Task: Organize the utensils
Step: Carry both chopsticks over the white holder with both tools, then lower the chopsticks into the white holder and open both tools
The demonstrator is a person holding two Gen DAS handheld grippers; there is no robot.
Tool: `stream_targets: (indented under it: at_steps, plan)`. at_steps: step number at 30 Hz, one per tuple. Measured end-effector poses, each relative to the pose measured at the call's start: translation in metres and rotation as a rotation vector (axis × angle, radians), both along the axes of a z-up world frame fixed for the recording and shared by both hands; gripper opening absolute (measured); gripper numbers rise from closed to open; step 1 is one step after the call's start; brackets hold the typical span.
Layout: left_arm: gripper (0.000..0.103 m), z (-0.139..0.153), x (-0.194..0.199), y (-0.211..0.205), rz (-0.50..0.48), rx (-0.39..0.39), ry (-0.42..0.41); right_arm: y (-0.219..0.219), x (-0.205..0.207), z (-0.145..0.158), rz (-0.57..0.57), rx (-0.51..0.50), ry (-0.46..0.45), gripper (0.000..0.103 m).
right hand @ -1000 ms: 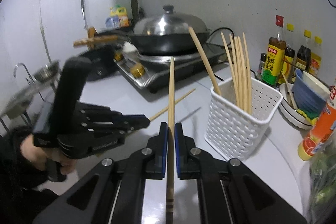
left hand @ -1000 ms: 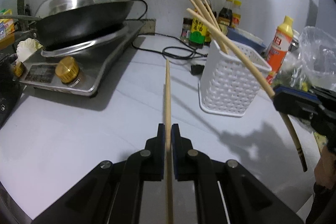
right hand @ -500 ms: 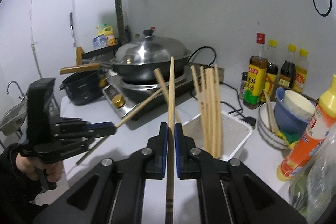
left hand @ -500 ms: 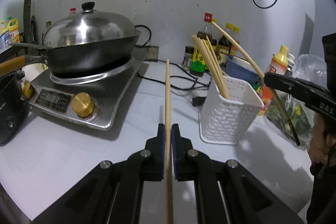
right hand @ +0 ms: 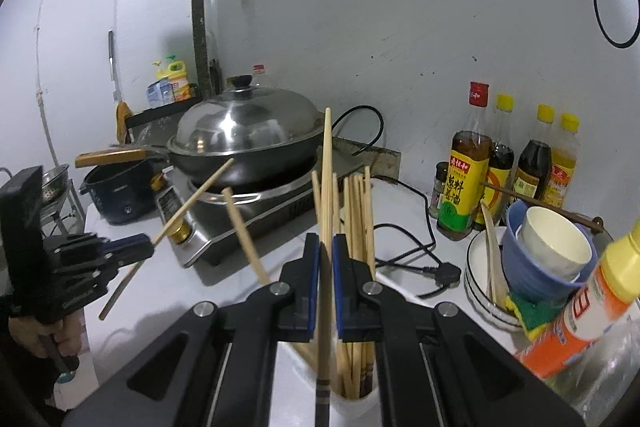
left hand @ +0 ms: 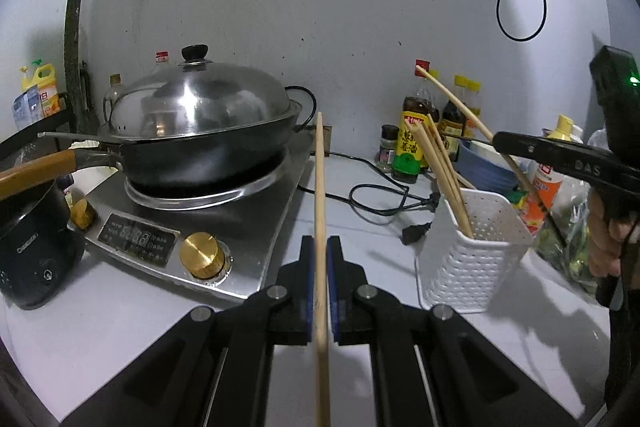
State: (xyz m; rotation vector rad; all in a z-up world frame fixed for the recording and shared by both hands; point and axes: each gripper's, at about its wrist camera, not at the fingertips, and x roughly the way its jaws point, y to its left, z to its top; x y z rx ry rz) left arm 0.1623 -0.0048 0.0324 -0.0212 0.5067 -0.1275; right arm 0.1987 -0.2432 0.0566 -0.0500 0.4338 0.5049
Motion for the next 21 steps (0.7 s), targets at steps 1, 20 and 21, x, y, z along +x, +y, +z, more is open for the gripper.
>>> stream_targets:
  at_steps: [1, 20, 21]
  plan:
    - [0.005, 0.0, 0.002, 0.002, 0.0, -0.005, 0.0, 0.001, 0.004, 0.001, 0.001, 0.001, 0.0, 0.006]
    - [0.005, -0.01, 0.017, 0.02, 0.024, -0.05, 0.004, 0.028, 0.059, -0.038, -0.042, -0.114, 0.09, 0.006]
    - [0.005, -0.009, 0.016, 0.019, 0.023, -0.05, 0.002, 0.027, 0.059, -0.041, -0.045, -0.117, 0.097, 0.006]
